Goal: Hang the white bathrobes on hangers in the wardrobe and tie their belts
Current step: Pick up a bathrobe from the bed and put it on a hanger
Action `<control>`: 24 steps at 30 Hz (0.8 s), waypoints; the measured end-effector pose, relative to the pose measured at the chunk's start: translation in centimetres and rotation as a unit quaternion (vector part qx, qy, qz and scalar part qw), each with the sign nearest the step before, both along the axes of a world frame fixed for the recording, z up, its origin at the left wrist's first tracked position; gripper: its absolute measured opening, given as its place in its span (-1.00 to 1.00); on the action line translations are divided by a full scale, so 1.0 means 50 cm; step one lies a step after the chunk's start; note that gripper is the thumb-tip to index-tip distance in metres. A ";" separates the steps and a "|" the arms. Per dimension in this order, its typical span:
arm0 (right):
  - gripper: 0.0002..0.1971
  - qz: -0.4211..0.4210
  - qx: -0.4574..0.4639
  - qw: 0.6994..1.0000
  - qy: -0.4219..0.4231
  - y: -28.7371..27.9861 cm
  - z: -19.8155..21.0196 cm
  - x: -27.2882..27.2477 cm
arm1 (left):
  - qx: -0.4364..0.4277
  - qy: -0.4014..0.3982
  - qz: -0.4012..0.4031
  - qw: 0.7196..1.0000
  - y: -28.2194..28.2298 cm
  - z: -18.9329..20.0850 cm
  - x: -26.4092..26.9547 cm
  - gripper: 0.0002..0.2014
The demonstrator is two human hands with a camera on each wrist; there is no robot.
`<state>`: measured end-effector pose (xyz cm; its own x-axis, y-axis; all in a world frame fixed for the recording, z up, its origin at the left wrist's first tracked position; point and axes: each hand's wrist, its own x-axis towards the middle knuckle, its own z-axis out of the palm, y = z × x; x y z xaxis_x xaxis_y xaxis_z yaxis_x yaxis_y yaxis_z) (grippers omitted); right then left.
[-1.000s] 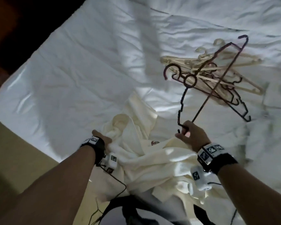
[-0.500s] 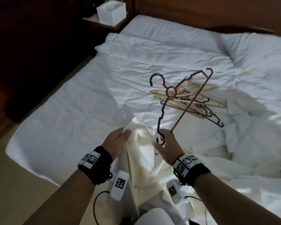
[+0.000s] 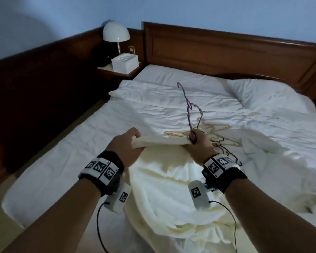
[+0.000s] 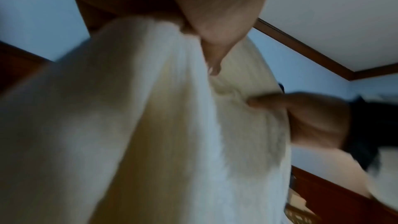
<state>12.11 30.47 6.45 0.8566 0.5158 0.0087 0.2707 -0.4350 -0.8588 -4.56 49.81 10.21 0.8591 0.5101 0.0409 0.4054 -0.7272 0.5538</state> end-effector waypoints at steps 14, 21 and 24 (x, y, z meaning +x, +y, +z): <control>-0.65 0.057 0.078 0.994 -0.045 -0.126 0.032 -0.085 | -0.337 -0.094 0.074 0.934 -0.095 -0.124 0.009 -0.83; -0.85 0.131 -0.070 0.985 -0.084 -0.183 -0.072 -0.158 | -0.401 -0.166 0.154 0.888 -0.133 -0.155 -0.005 -0.81; -0.89 0.179 -0.093 0.976 -0.083 -0.190 -0.091 -0.195 | -0.456 -0.164 0.133 0.865 -0.154 -0.147 -0.003 -0.72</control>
<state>2.35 20.96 1.91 0.6166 0.7872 0.0095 0.5623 -0.4319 -0.7052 -4.69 42.12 2.84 0.7253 0.6360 -0.2636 0.2038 0.1674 0.9646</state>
